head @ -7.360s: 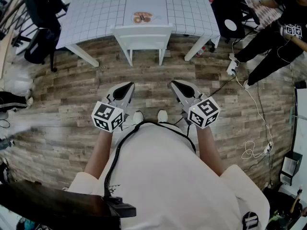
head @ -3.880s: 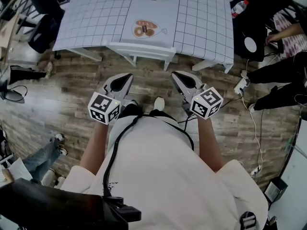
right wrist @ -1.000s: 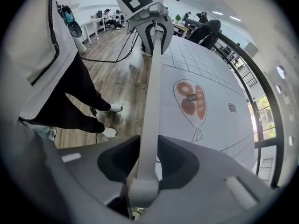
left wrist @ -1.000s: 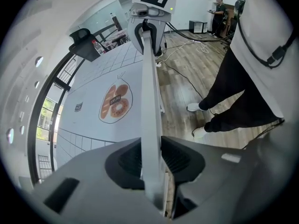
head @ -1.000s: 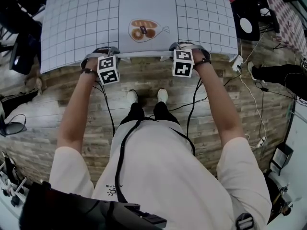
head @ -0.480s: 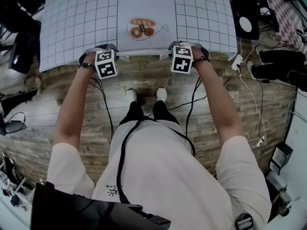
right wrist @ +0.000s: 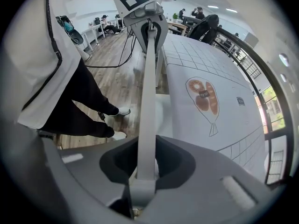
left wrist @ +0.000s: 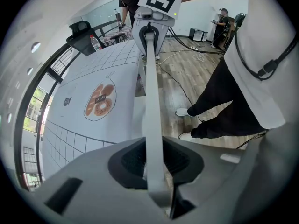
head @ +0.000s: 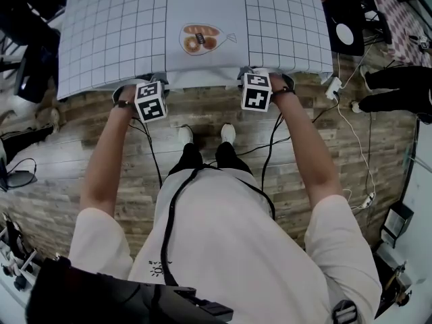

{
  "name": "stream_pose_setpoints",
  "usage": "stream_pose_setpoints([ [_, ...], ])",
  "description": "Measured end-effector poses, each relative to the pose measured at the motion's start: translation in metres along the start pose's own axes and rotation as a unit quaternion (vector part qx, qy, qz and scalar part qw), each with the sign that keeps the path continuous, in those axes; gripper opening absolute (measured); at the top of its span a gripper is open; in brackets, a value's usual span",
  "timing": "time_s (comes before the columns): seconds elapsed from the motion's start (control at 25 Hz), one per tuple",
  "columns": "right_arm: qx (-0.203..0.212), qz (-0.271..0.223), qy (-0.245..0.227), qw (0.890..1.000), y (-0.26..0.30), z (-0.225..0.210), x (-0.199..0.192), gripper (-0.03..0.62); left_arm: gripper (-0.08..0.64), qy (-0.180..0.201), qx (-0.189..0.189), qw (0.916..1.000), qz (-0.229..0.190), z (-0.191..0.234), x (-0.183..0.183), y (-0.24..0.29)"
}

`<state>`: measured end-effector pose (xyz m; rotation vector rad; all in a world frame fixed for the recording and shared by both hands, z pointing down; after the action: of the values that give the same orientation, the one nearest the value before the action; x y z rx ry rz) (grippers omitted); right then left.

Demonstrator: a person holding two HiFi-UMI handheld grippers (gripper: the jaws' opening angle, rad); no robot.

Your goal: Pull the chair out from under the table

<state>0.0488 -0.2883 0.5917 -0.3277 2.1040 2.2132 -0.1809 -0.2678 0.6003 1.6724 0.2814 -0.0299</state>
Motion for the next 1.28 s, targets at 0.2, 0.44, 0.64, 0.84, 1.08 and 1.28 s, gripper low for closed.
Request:
stream_pose_setpoints([
  [0.2, 0.007, 0.0, -0.001, 1.0, -0.004, 0.033, -0.006, 0.081, 0.083, -0.007, -0.004, 1.0, -0.005, -0.033, 0.009, -0.005],
  [0.44, 0.018, -0.003, -0.001, 1.0, -0.008, 0.08, -0.013, 0.081, 0.083, -0.007, -0.008, 0.9999, -0.006, -0.08, 0.018, -0.011],
  [0.64, 0.025, -0.004, -0.005, 1.0, -0.011, 0.118, -0.02, 0.081, 0.083, -0.017, -0.016, 0.9997, -0.01, -0.121, 0.029, -0.014],
  [0.84, 0.032, -0.003, -0.005, 0.999, -0.014, 0.155, -0.026, 0.081, 0.083, -0.02, -0.026, 0.9993, -0.016, -0.158, 0.039, -0.018],
  [1.08, 0.037, 0.0, -0.005, 0.999, -0.016, 0.191, -0.031, 0.083, 0.083, -0.021, -0.032, 0.9991, -0.018, -0.195, 0.046, -0.021],
  [1.28, 0.049, 0.001, -0.002, 0.999, -0.019, 0.216, -0.034, 0.084, 0.083, -0.022, -0.039, 0.9988, -0.02, -0.219, 0.052, -0.023],
])
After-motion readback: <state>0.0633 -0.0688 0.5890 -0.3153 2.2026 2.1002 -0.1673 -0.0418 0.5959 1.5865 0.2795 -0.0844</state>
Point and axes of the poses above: the fingertips, and each gripper's own axes: y forward along the fingers, z to its left, x out of its top, the point moved 5 cm from there along -y, backward along the fingers, and after that the axes turned 11 degrees about y, right-handed, at the moved point
